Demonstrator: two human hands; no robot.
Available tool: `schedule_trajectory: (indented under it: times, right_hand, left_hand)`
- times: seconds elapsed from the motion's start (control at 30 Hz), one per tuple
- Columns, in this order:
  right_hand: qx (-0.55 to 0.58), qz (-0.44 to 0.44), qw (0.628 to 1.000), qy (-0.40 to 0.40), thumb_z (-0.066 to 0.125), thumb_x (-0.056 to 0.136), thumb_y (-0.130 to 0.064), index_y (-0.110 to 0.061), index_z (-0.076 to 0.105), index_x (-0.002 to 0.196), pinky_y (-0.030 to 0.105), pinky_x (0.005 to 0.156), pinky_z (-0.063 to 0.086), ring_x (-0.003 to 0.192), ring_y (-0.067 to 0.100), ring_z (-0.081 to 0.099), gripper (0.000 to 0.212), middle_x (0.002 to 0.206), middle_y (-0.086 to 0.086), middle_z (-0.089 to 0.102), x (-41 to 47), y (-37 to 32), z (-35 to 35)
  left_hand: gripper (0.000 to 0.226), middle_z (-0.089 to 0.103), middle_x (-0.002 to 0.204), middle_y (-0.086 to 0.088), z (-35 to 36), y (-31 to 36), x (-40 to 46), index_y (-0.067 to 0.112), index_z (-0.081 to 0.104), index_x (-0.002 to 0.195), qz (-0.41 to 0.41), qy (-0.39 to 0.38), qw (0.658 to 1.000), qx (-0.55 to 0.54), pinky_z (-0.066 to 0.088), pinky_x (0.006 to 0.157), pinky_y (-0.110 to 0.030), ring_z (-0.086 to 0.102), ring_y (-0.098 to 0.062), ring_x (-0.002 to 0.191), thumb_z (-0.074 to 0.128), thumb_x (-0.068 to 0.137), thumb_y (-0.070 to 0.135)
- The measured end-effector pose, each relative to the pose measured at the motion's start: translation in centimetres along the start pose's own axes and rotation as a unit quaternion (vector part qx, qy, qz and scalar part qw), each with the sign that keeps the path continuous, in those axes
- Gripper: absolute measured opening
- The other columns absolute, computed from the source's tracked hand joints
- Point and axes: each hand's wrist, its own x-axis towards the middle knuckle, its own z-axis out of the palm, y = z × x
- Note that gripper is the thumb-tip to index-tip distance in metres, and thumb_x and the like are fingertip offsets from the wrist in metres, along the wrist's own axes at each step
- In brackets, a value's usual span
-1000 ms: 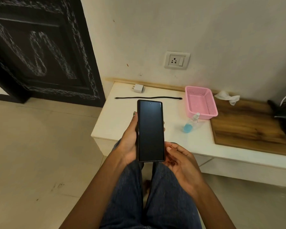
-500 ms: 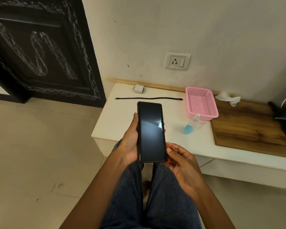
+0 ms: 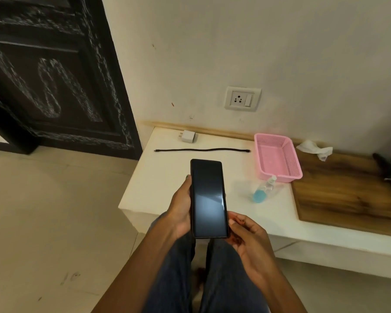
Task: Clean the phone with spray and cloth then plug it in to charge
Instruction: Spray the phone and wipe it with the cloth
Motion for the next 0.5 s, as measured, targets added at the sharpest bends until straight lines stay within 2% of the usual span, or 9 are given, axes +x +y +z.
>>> schedule_trajectory:
  times: [0.13,0.3,0.43,0.5]
  right_hand:
    - [-0.028,-0.003,1.000,0.013,0.051,0.091,0.002,-0.007,0.068,0.097,0.027,0.066,0.055,0.081,0.020,0.069,0.020,0.089,0.010,0.073,3.9,-0.9,-0.1]
    - [-0.073,0.031,0.996,0.040,0.051,0.091,0.001,-0.006,0.067,0.103,0.036,0.079,0.054,0.091,0.029,0.067,0.021,0.096,0.014,0.071,9.6,-0.1,-0.7]
    - [-0.120,0.067,0.989,0.055,0.051,0.093,-0.005,-0.004,0.063,0.110,0.042,0.088,0.053,0.094,0.031,0.066,0.020,0.104,0.015,0.068,14.1,1.5,-1.4]
    - [-0.141,0.082,0.984,0.068,0.052,0.093,-0.007,-0.003,0.061,0.112,0.045,0.091,0.051,0.095,0.032,0.066,0.022,0.108,0.017,0.067,16.1,2.4,-1.7]
  left_hand:
    - [0.056,0.068,0.102,-0.013,0.4,0.8,4.0,0.012,0.063,0.109,0.000,0.030,0.999,0.032,0.053,0.078,-0.038,0.065,-0.027,0.089,0.026,0.099,0.053]
    - [0.064,0.070,0.094,-0.007,0.5,1.2,9.3,0.021,0.060,0.102,-0.004,0.064,0.995,0.074,0.053,0.060,-0.029,0.068,-0.019,0.078,0.014,0.093,0.065]
    - [0.065,0.071,0.088,-0.003,0.0,0.8,13.0,0.026,0.060,0.098,-0.017,0.100,0.988,0.116,0.052,0.060,-0.030,0.069,-0.018,0.077,0.009,0.092,0.067]
    - [0.064,0.069,0.094,-0.002,-0.2,0.2,14.6,0.027,0.057,0.106,-0.023,0.119,0.984,0.130,0.053,0.068,-0.034,0.068,-0.019,0.084,0.009,0.091,0.066]
